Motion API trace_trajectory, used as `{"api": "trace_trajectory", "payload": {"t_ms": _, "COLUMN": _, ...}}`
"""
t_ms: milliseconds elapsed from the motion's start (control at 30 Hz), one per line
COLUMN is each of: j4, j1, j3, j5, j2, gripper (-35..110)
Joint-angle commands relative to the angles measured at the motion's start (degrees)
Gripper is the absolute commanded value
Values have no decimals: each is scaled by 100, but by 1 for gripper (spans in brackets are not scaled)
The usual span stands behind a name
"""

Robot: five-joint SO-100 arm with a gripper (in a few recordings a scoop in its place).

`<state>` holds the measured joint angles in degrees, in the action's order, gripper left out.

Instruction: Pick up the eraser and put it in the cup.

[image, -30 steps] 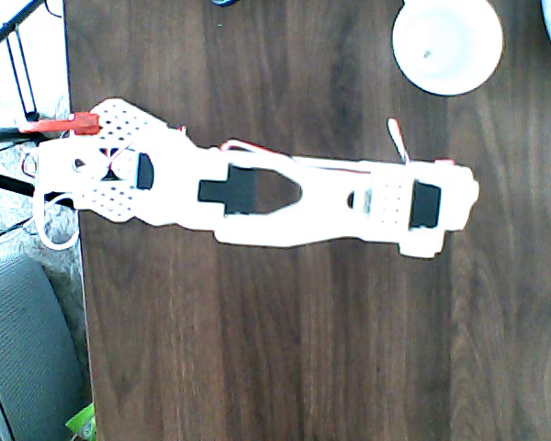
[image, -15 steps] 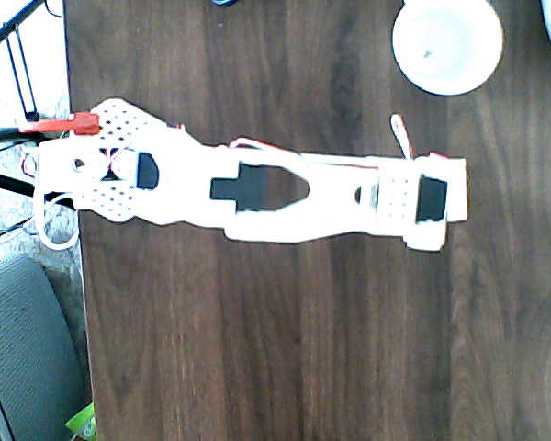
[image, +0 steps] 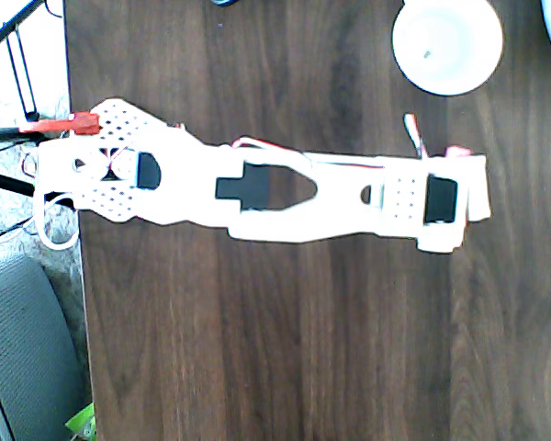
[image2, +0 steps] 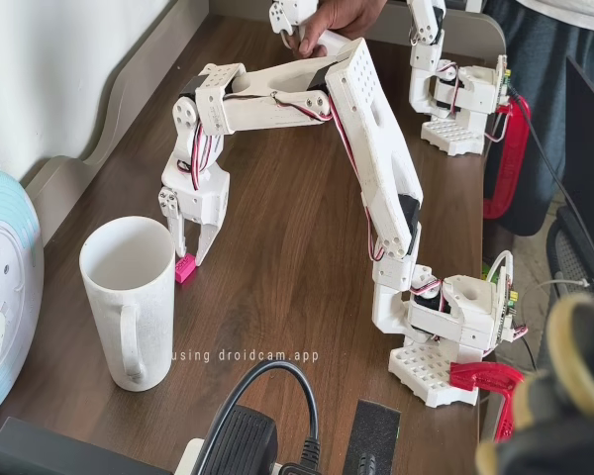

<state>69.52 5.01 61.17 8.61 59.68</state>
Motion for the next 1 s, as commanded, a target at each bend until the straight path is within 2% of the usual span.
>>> {"api": "trace_trajectory", "payload": {"t_ms": 0, "j4": 624, "j1": 123, "j3": -589, "j5": -35, "j2": 281, "gripper": 0}}
{"api": "trace_trajectory", "payload": {"t_ms": 233, "j4": 765, "j1": -176, "j3": -765, "j5": 79, "j2": 1354, "gripper": 0}}
{"api": "trace_trajectory", "payload": {"t_ms": 367, "j4": 694, "j1": -439, "j3": -765, "j5": 466, "j2": 2057, "gripper": 0}}
{"api": "trace_trajectory", "payload": {"t_ms": 800, "j4": 211, "j1": -1424, "j3": -773, "j5": 2777, "j2": 3067, "gripper": 0}}
{"api": "trace_trajectory", "payload": {"t_ms": 967, "j4": 255, "j1": -1951, "j3": -756, "j5": 3243, "j2": 2856, "gripper": 0}}
